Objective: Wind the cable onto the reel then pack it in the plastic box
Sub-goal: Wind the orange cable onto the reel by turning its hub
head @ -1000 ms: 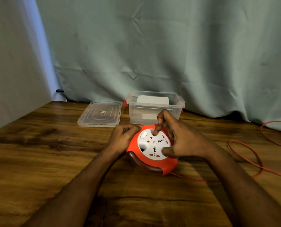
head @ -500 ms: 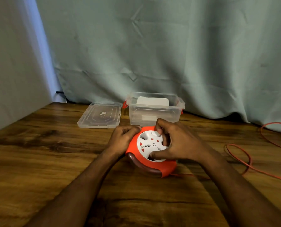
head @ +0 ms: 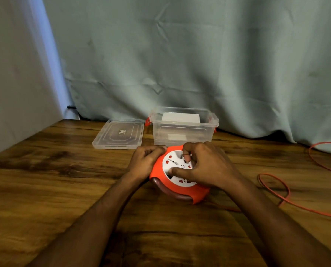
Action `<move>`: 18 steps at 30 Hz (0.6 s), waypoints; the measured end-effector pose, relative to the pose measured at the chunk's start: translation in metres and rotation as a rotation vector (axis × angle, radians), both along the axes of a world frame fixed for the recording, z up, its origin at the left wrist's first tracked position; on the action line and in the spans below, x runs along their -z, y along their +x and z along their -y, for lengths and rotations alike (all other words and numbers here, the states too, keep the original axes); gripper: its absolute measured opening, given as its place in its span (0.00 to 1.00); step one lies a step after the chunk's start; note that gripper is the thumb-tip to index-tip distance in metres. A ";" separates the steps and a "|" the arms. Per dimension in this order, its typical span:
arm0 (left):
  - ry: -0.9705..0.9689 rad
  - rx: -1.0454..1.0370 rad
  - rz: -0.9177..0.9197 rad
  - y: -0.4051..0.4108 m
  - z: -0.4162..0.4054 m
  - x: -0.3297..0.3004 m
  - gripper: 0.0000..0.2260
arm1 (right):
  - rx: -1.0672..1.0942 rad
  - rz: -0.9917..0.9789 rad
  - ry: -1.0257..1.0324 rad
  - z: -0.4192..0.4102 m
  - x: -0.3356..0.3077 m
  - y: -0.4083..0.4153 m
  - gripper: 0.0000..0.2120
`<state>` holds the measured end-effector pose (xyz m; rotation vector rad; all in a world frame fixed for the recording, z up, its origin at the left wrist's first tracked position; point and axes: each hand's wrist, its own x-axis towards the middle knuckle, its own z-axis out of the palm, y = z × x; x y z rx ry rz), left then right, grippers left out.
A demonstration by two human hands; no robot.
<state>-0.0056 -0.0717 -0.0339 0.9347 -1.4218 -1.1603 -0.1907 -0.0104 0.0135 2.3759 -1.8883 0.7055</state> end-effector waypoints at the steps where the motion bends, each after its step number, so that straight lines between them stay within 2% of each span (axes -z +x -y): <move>1: 0.001 0.003 0.003 0.000 -0.001 0.000 0.10 | -0.017 -0.004 -0.015 -0.001 -0.001 -0.003 0.22; 4: 0.001 -0.005 -0.006 0.000 -0.001 0.000 0.11 | -0.109 0.073 -0.083 0.001 -0.005 -0.015 0.14; 5: -0.001 -0.008 -0.006 0.000 -0.001 0.000 0.11 | -0.149 0.102 -0.084 0.002 -0.007 -0.019 0.15; 11: -0.002 -0.015 0.014 -0.001 -0.001 -0.001 0.12 | -0.279 0.003 0.149 0.002 -0.012 -0.031 0.34; 18: -0.003 -0.022 0.021 -0.002 0.000 0.000 0.13 | -0.290 0.054 0.195 0.000 -0.015 -0.033 0.42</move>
